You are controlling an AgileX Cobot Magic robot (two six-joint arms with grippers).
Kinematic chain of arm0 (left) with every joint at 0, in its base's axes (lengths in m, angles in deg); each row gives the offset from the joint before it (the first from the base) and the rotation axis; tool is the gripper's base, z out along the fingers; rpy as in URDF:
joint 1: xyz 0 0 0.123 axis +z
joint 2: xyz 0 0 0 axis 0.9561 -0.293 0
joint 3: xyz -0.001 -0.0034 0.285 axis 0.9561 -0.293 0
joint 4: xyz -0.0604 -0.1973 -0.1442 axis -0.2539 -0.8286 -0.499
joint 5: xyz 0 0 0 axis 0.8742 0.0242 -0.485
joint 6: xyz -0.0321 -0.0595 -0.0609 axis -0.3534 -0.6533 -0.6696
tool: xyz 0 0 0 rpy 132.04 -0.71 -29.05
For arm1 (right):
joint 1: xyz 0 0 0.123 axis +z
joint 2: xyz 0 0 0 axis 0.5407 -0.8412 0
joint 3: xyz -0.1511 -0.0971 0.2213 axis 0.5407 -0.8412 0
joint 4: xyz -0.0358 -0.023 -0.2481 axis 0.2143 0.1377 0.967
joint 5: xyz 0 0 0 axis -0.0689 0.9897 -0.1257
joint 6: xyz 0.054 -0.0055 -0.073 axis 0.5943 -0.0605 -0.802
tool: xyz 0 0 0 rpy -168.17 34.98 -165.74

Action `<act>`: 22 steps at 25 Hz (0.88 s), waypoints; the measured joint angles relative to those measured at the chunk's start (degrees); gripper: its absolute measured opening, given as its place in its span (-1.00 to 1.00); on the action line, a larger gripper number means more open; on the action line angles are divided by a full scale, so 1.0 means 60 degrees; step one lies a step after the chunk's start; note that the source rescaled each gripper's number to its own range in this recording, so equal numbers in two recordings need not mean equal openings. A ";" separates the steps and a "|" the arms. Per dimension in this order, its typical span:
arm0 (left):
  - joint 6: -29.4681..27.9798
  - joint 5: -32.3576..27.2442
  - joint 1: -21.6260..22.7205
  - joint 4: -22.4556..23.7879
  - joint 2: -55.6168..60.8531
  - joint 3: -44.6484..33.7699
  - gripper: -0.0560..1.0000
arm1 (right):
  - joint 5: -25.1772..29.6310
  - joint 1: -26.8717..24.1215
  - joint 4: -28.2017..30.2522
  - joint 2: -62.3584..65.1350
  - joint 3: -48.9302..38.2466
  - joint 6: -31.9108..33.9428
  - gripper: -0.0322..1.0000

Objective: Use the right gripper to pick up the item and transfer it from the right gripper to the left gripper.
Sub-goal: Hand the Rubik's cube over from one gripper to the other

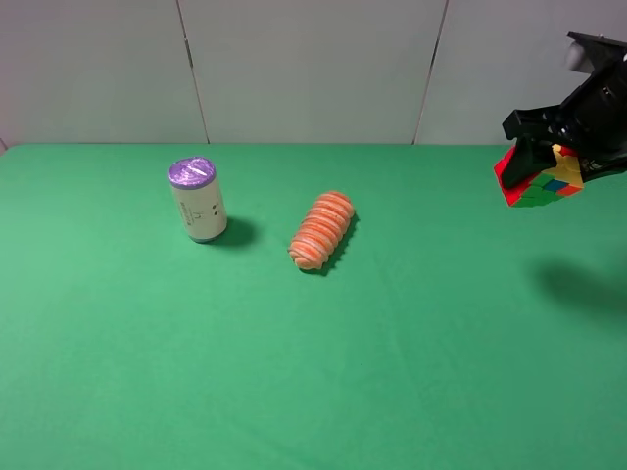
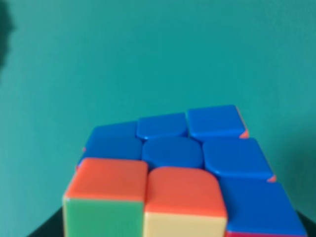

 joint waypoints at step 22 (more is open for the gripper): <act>0.0000 0.0000 0.0000 0.0010 0.0000 0.0000 0.95 | 0.1280 0.1753 -0.1792 0.1104 0.0000 -0.2513 -0.93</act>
